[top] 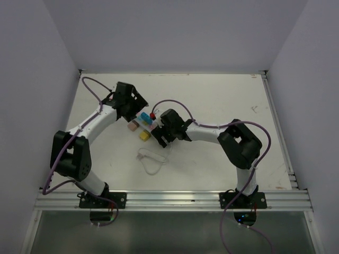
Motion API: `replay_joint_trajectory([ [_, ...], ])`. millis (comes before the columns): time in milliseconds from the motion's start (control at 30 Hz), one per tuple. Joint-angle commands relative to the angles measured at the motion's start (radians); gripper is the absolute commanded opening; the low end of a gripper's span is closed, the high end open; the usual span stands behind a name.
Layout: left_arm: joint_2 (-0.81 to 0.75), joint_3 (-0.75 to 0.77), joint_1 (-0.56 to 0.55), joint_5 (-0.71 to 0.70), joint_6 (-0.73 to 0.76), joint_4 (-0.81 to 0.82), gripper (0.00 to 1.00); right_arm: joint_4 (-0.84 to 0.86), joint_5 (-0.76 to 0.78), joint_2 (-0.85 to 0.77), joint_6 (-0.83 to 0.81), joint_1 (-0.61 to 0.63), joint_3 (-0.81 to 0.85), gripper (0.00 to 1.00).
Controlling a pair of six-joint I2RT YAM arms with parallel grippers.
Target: Pull the plug off the socket
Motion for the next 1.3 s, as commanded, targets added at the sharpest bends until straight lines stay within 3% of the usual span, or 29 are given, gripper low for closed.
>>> replay_joint_trajectory([
  [0, 0.03, 0.002, -0.051, -0.052, -0.053, -0.037, 0.82, -0.184, 0.047, 0.07, -0.029, -0.015, -0.093, 0.33],
  [167, 0.06, -0.004, -0.091, -0.075, -0.087, -0.058, 0.77, -0.169, 0.029, 0.076, -0.041, -0.015, -0.097, 0.37],
  [400, 0.112, 0.036, -0.119, -0.094, -0.112, -0.08, 0.67, -0.139, 0.037, 0.056, -0.044, -0.015, -0.12, 0.33],
  [700, 0.153, 0.071, -0.121, -0.126, -0.128, -0.118, 0.5, -0.141, 0.037, 0.074, -0.051, -0.015, -0.109, 0.16],
  [867, 0.175, 0.102, -0.121, -0.138, -0.139, -0.138, 0.22, -0.139, 0.038, 0.082, -0.052, -0.015, -0.104, 0.0],
  [933, 0.179, 0.114, -0.121, -0.14, -0.138, -0.141, 0.1, -0.144, 0.035, 0.086, -0.054, -0.015, -0.101, 0.0],
  [1033, 0.19, 0.142, -0.121, -0.138, -0.132, -0.16, 0.0, -0.152, 0.024, 0.094, -0.058, -0.015, -0.091, 0.0],
  [1267, 0.231, 0.247, -0.119, -0.118, -0.138, -0.236, 0.0, -0.185, 0.009, 0.131, -0.066, -0.014, -0.061, 0.0],
])
